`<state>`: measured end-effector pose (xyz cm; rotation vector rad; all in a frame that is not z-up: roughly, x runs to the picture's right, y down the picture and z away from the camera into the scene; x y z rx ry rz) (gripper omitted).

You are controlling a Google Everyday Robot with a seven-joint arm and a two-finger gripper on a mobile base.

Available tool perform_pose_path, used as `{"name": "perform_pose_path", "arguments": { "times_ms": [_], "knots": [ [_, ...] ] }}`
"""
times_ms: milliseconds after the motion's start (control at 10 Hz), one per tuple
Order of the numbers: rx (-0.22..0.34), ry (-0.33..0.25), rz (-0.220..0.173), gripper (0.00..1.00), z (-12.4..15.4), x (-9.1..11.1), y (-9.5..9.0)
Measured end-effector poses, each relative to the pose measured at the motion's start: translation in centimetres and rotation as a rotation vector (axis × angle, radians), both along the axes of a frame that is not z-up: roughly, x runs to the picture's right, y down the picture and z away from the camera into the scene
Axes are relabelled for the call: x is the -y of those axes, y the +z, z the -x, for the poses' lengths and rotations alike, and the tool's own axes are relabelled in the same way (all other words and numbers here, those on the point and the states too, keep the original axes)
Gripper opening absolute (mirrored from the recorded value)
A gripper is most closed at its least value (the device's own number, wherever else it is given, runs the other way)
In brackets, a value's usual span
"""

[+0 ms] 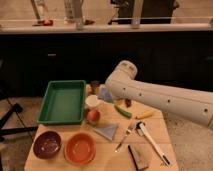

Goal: Place sponge in paper cup

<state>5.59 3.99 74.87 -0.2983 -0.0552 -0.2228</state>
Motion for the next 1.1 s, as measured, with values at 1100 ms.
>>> {"name": "perform_pose_path", "arguments": {
  "times_ms": [1100],
  "knots": [
    [0.041, -0.062, -0.026, 0.0, 1.68, 0.44, 0.35]
  ]
}}
